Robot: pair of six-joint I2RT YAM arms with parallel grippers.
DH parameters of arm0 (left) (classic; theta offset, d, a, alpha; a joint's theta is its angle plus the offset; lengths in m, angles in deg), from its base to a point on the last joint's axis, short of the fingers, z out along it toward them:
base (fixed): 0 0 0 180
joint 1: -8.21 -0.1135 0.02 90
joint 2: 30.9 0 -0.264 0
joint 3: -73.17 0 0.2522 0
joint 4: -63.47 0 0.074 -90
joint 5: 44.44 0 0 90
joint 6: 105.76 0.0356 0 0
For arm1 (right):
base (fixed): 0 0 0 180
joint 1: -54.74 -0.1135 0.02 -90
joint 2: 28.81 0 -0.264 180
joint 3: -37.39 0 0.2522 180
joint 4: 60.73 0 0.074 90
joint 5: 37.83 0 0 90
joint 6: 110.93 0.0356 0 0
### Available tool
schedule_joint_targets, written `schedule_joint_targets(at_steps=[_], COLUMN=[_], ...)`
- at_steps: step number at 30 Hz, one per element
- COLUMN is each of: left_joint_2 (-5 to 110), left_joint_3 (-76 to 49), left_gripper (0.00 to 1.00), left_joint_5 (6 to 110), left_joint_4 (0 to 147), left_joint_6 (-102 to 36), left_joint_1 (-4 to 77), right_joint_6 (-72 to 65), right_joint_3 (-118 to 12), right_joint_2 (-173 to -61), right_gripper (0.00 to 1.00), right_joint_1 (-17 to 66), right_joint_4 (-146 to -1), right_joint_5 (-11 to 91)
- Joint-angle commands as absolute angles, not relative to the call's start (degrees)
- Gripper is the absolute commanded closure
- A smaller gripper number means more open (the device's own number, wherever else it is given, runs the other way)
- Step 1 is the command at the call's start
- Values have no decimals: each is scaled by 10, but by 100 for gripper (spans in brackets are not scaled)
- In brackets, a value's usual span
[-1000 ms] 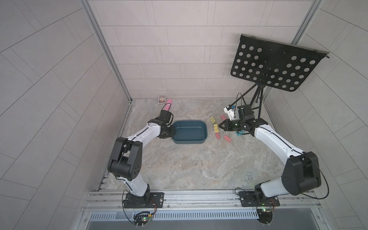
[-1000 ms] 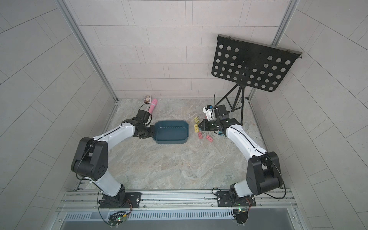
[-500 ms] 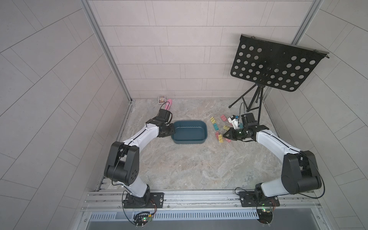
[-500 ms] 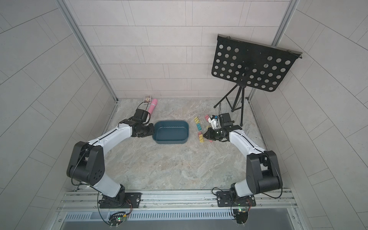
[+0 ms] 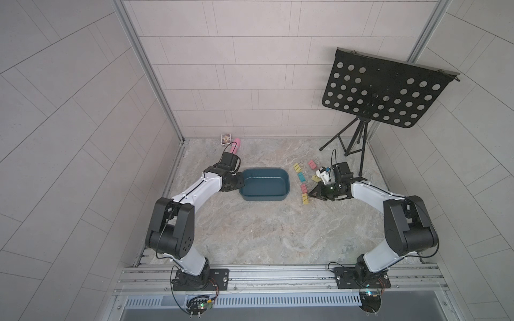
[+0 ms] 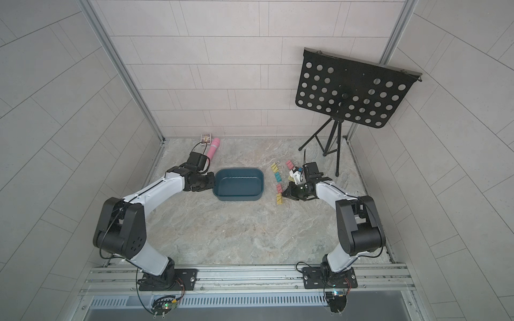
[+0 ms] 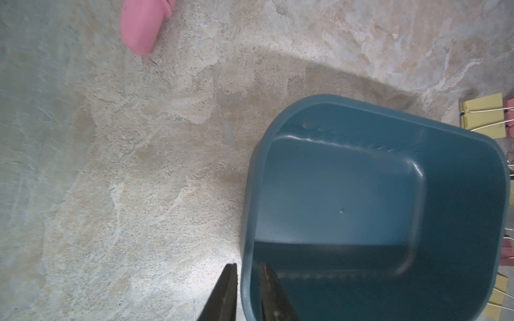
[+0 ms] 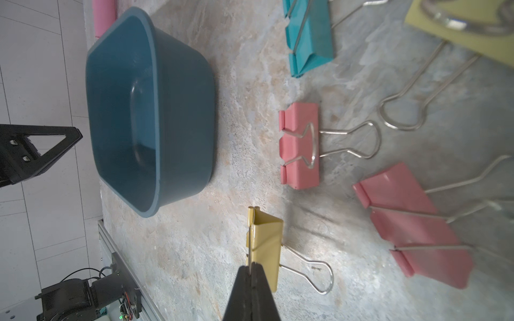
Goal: Take out the binder clips from the storage box
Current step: Place the binder clip at the center of the board.
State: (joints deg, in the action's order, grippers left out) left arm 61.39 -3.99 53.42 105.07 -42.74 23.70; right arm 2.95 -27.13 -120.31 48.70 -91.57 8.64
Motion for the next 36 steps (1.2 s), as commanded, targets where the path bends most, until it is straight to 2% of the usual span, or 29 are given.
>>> schedule_joint_targets(at_steps=[1, 36], left_joint_2=[623, 623], left_joint_3=[-48, -48], left_gripper=[76, 76], left_joint_5=[522, 511], left_joint_4=[1060, 1066], left_joint_6=[-420, -419], left_joint_1=[235, 235], right_joint_6=[39, 40], right_joint_3=[-261, -246], right_joint_2=[-1212, -1242], right_gripper=[100, 98], right_joint_1=[492, 508], right_joint_4=[-898, -879], right_joint_5=[80, 66])
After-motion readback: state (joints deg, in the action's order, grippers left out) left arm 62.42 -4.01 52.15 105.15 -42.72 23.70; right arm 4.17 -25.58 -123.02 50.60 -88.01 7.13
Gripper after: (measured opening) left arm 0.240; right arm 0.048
